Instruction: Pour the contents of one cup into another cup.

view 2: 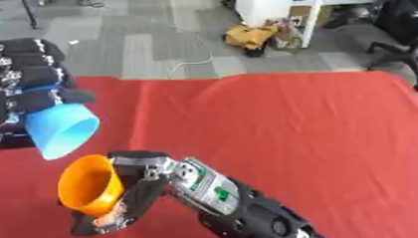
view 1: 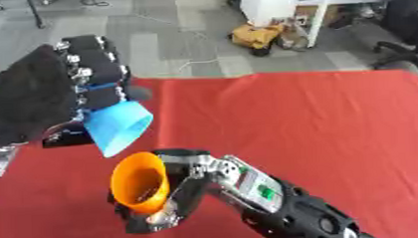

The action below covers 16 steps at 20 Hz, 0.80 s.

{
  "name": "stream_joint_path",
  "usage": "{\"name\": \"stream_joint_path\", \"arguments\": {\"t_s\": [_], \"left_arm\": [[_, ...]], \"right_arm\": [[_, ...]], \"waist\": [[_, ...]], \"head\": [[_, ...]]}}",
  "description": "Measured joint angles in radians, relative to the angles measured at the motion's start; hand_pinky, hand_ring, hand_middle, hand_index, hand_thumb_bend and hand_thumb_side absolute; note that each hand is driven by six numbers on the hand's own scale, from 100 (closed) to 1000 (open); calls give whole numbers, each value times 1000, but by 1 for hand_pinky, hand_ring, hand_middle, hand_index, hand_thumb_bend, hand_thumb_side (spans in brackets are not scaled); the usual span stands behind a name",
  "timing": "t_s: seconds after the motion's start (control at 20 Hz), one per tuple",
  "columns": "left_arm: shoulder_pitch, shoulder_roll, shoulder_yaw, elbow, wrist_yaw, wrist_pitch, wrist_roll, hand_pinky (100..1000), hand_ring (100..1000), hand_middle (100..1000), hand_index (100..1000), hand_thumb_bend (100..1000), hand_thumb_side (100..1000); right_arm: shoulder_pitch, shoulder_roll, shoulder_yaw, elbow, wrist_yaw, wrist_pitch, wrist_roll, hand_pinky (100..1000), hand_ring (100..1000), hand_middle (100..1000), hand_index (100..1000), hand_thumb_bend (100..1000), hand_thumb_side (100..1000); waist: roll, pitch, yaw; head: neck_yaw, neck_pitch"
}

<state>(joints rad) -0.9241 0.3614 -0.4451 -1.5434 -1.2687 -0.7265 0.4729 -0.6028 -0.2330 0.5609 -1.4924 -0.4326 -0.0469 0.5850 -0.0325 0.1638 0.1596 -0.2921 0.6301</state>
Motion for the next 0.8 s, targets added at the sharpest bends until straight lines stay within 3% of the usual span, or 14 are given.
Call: {"name": "stream_joint_path", "arguments": {"t_s": [0.5, 0.8], "left_arm": [[0, 1, 10, -4, 9, 10, 10, 544, 424, 414, 650, 646, 100], [-12, 27, 38, -60, 55, 27, 27, 546, 429, 418, 651, 648, 100]], "right_arm": [[0, 0, -1, 5, 0, 0, 0, 726, 550, 418, 668, 343, 100], [4, -1, -5, 7, 0, 0, 0, 726, 551, 418, 667, 343, 100]], "waist": [[1, -1, 3], [1, -4, 5]], "head": [[-2, 0], [-5, 0]]}}
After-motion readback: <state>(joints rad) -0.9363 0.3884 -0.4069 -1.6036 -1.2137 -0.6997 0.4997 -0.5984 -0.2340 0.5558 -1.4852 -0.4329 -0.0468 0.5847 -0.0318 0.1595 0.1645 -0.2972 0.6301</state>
